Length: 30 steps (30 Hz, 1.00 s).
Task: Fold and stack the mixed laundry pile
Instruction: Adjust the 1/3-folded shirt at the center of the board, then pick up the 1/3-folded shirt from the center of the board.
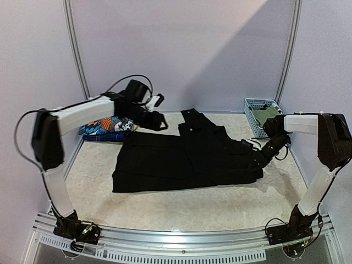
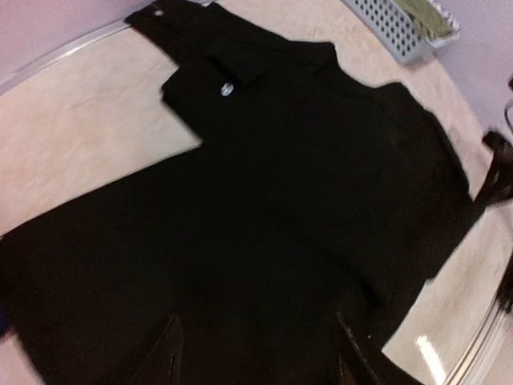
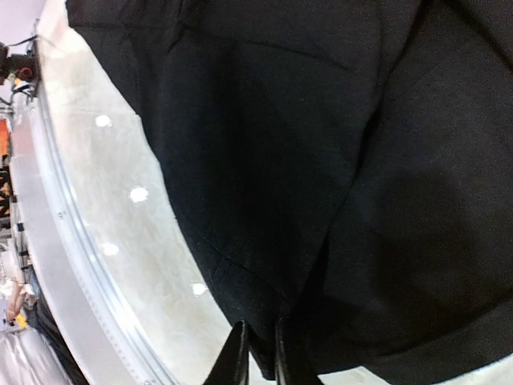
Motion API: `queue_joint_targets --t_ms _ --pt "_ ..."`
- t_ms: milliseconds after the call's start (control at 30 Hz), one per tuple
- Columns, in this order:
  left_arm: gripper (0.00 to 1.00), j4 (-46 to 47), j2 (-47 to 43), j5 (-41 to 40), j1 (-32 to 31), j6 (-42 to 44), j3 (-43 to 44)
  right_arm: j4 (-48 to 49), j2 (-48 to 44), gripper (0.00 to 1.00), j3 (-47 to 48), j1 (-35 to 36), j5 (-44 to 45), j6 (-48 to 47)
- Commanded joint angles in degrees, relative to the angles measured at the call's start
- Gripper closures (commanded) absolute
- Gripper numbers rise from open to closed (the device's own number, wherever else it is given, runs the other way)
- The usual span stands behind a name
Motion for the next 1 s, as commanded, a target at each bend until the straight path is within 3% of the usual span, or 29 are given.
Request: queue_joint_targets --t_ms 0,167,267,567,700,967 --pt "0.39 -19.97 -19.27 -8.44 3.36 17.42 -11.77 -2.51 2.08 0.90 0.70 0.03 -4.17 -3.31" --pt "0.41 -30.33 -29.30 -10.63 0.22 22.80 -22.88 -2.90 2.78 0.90 0.93 0.08 -4.88 -3.82" --pt "0.43 -34.56 -30.08 -16.99 -3.95 24.29 -26.75 -3.07 2.35 0.90 0.96 0.07 -5.52 -3.86" --pt "0.46 -38.58 -24.74 -26.06 -12.23 27.43 -32.14 -3.10 1.94 0.90 0.84 0.08 -5.88 -3.66" --pt "0.45 -36.43 -23.13 -27.30 -15.62 29.40 -36.57 -3.18 1.94 0.91 0.75 0.11 -5.89 -3.65" --pt "0.49 -31.51 -18.33 -33.65 -15.76 30.32 -37.35 -3.78 2.75 0.91 1.26 0.07 -6.94 -3.73"
